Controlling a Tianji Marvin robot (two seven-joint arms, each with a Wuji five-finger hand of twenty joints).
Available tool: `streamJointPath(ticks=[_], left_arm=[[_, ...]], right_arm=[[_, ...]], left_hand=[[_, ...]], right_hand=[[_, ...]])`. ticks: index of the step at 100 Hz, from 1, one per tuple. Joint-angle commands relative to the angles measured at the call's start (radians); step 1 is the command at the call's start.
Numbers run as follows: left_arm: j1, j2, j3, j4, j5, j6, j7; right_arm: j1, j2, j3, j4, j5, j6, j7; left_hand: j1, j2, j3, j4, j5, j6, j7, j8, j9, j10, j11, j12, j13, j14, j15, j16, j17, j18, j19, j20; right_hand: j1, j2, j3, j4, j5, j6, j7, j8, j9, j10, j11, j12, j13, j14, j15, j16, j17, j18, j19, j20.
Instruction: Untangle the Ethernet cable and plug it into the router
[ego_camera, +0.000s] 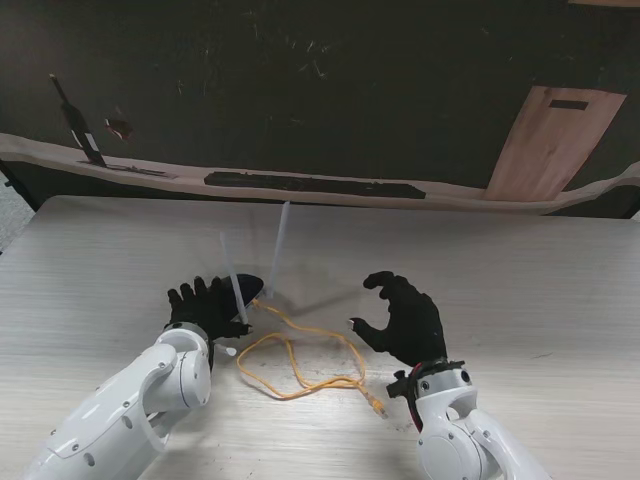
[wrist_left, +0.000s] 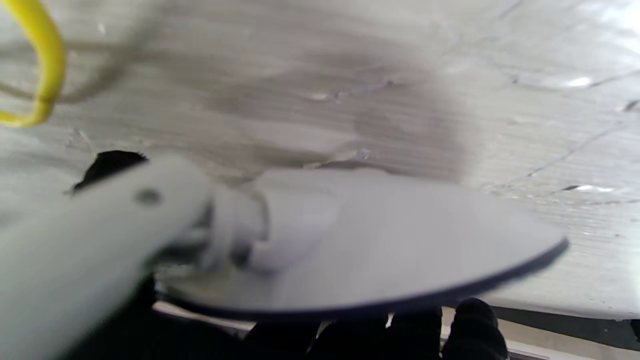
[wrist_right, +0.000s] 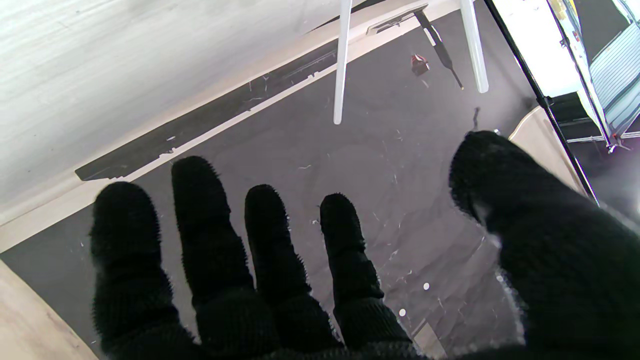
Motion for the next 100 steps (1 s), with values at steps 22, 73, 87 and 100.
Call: streamJointPath(ticks=[22, 73, 87, 100], left_arm=[[-0.032, 0.022, 0.015, -0.041, 0.012, 0.048, -0.094], [-0.071, 0.052, 0.051, -0.067, 0.039, 0.106, -0.236], [-0.032, 0.051, 0.009, -0.103, 0.059, 0.071, -0.239], [0.040, 0.045, -0.067, -0.163, 0.070, 0.015, -0.224]], right_arm=[[-0.015, -0.007, 0.002, -0.003, 0.013, -0.012, -0.003], [-0.014, -0.009, -0.002, 0.003, 0.021, -0.015, -0.010], [-0.018, -0.008, 0.002, 0.001, 0.019, -0.021, -0.009], [-0.028, -0.006, 0.011, -0.005, 0.012, -0.033, -0.008]], left_hand=[[-0.272, -0.098, 0.327, -0.102, -0.013, 0.045, -0.028, -0.032, -0.038, 0.025, -0.020, -0.026, -0.051, -0.021, -0.034, -0.079, -0.001, -0.020, -0.036, -0.095], [-0.329, -0.146, 0.494, -0.142, -0.013, 0.067, -0.028, -0.032, -0.038, 0.034, -0.020, -0.026, -0.052, -0.024, -0.037, -0.117, -0.001, -0.017, -0.039, -0.131], [-0.278, -0.119, 0.425, -0.129, -0.013, 0.059, -0.028, -0.032, -0.038, 0.029, -0.020, -0.026, -0.051, -0.023, -0.033, -0.087, -0.001, -0.018, -0.032, -0.118], [-0.204, -0.093, 0.329, -0.108, -0.013, 0.052, -0.028, -0.032, -0.038, 0.022, -0.020, -0.026, -0.048, -0.019, -0.029, -0.060, 0.000, -0.020, -0.026, -0.085]], right_hand=[[0.011, 0.016, 0.029, 0.003, 0.020, 0.013, -0.005, -0.011, 0.027, 0.001, 0.002, -0.005, 0.020, 0.022, 0.015, 0.003, 0.008, 0.043, 0.009, 0.001], [0.015, 0.018, 0.046, 0.005, 0.031, 0.009, 0.016, 0.000, 0.034, 0.009, 0.008, -0.002, 0.027, 0.022, 0.026, 0.006, 0.019, 0.043, 0.017, 0.007], [0.014, 0.018, 0.044, 0.004, 0.029, 0.005, 0.016, 0.001, 0.029, 0.014, 0.007, -0.002, 0.025, 0.020, 0.026, 0.005, 0.018, 0.043, 0.016, 0.008], [0.011, 0.013, 0.037, 0.002, 0.022, -0.001, 0.012, 0.000, 0.024, 0.017, 0.005, -0.003, 0.023, 0.016, 0.027, 0.006, 0.015, 0.043, 0.015, 0.008]])
